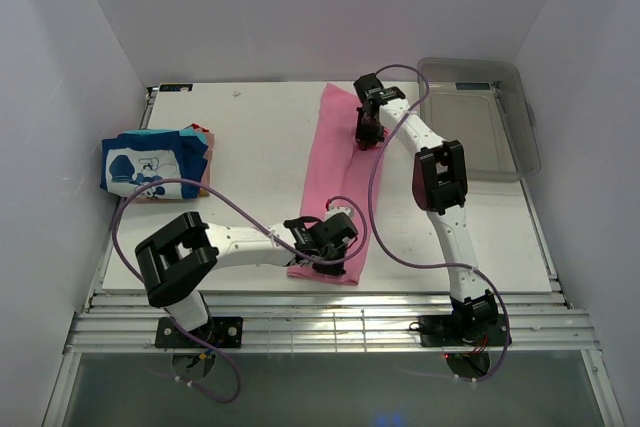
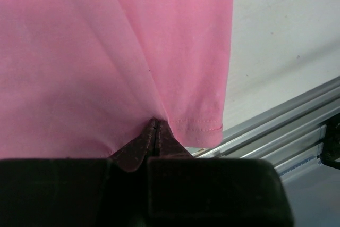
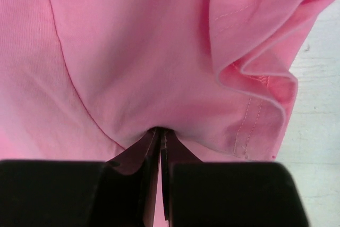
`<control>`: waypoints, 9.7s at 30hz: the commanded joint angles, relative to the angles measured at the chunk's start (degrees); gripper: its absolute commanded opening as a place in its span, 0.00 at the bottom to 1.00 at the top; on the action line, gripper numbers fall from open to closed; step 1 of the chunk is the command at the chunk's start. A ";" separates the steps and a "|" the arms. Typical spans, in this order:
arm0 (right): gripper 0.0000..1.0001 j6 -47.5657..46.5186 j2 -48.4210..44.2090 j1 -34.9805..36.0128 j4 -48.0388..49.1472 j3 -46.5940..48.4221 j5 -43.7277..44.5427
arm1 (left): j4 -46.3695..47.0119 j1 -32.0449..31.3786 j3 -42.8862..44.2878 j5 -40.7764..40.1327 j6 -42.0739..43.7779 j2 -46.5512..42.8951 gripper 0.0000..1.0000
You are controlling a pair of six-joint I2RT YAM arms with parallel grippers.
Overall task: Fold and stack the t-shirts
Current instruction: Rotate the tshirt 90 degrees, then grab the bottom of the folded rectangular tshirt with both arms, then fold the folded rectangular tshirt in 1/3 of the way, then grab one side of the 2/3 rectangular tshirt with both arms
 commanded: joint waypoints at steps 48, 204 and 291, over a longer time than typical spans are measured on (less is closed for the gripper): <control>0.46 33.50 -59.80 39.46 2.92 -76.99 9.48 | -3.36 -2.24 -15.44 -12.71 0.90 -25.26 0.98; 0.08 0.55 -17.08 6.59 12.86 -24.97 -2.92 | 6.66 13.41 1.61 7.95 6.70 3.85 0.00; 0.08 32.18 -66.03 41.30 8.65 -88.43 8.69 | -6.94 18.68 -19.76 10.41 6.88 -30.52 0.00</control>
